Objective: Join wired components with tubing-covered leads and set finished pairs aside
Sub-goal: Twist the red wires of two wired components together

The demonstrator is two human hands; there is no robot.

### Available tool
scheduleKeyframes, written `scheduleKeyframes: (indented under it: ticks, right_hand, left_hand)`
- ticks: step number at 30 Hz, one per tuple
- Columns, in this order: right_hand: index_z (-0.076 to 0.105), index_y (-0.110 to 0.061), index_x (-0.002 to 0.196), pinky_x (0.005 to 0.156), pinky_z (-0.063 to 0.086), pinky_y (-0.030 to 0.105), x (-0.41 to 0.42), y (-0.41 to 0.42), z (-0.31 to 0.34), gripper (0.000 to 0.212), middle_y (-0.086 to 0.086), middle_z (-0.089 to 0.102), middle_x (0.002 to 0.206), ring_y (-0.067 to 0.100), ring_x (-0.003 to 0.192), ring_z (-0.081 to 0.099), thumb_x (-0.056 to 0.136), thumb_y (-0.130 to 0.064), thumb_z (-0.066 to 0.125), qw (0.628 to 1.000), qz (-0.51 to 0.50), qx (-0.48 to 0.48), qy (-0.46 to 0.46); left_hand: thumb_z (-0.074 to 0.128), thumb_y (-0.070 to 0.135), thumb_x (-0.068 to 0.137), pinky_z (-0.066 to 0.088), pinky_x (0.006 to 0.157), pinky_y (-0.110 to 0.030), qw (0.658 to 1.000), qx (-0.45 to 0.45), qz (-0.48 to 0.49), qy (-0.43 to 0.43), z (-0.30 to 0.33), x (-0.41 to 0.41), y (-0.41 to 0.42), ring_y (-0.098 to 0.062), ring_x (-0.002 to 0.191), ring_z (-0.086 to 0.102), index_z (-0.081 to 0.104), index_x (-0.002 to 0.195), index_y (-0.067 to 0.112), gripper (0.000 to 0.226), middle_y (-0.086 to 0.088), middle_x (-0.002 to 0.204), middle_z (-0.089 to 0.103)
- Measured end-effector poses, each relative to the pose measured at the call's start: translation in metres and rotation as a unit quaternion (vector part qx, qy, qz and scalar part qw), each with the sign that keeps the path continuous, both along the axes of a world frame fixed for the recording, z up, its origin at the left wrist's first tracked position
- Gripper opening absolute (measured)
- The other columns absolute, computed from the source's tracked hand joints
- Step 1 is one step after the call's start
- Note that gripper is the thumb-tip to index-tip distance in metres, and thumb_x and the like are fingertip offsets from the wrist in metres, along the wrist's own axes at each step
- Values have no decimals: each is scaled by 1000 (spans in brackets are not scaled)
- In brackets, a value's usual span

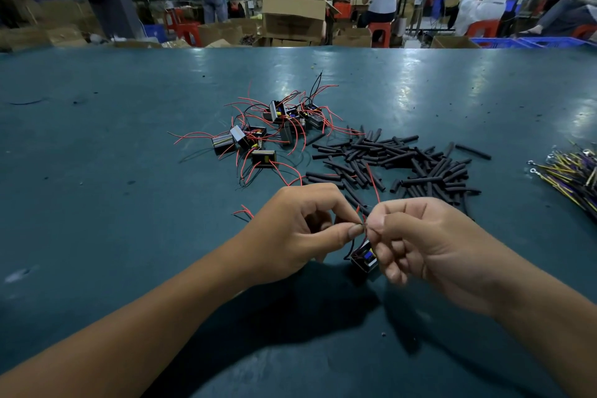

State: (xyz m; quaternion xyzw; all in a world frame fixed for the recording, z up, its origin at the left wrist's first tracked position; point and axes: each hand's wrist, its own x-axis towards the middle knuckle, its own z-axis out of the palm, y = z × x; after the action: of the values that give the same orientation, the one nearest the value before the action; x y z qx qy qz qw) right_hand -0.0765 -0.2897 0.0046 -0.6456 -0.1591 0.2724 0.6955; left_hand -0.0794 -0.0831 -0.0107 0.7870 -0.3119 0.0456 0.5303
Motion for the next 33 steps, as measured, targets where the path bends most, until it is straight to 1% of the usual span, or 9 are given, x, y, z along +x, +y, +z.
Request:
scheduleKeyframes:
  ticks: [3,5,8,10,12,14,16,29,33]
  right_hand:
    - [66,-16,67,48,45,21,2,-2,-4,18,3,59,56,15,48,54,84,-16,62,987,-21,-20,-161]
    - [63,-15,69,49,44,23,4,-7,-5,14,-2,58,56,11,49,52,83,-18,65,944,-35,-86,-315]
    - [61,-17,69,48,39,26,8,-12,-4,13,-13,48,60,9,51,45,81,-22,61,769,-49,-222,-598]
    - [61,-14,70,48,36,25,10,-13,-2,13,-10,47,62,12,52,40,83,-17,62,681,-46,-261,-683]
    - [65,-14,75,50,41,25,11,-16,-1,14,-9,53,65,11,54,46,88,-21,62,689,-47,-259,-675]
    - [67,-17,81,55,45,22,11,-18,0,17,-14,59,70,5,59,54,90,-30,61,755,-42,-227,-614]
    - [68,-19,83,59,46,16,10,-19,1,16,-16,62,72,2,65,59,90,-33,62,785,-34,-209,-583]
    - [66,-7,80,51,43,32,13,-18,2,17,0,53,70,19,59,45,95,-11,59,639,-30,-276,-717]
    - [67,-7,82,52,44,33,15,-17,-1,18,-1,56,73,18,61,47,97,-13,59,632,-50,-272,-724]
  left_hand:
    - [67,11,90,41,50,-28,999,-25,-25,35,1,-1,0,-14,51,49,67,86,1,10,-3,75,54]
    - [68,12,90,40,51,-27,998,-17,-36,48,1,-1,1,-11,53,48,68,86,7,7,0,75,54]
    - [68,14,90,40,52,-27,998,10,-37,46,-1,-1,-1,-7,56,49,68,86,12,5,7,77,55]
    - [68,15,91,39,52,-30,998,7,-32,49,-2,-1,-2,-8,56,48,68,86,11,6,8,77,55]
    - [68,14,90,39,52,-33,998,-10,-29,56,-2,0,-2,-10,55,47,68,85,10,7,7,76,55]
    - [68,14,90,39,52,-31,998,-7,-25,49,-1,0,-1,-10,56,47,68,85,12,6,10,75,54]
    - [69,16,90,40,54,-28,999,11,-21,35,-1,1,0,-10,60,47,69,86,13,5,12,76,55]
    - [69,18,92,40,57,-23,999,35,-16,15,-3,3,0,-7,62,48,70,87,10,9,14,76,54]
    - [69,19,92,41,54,-26,1000,17,-11,15,-5,4,0,-8,56,49,70,88,15,5,13,74,56]
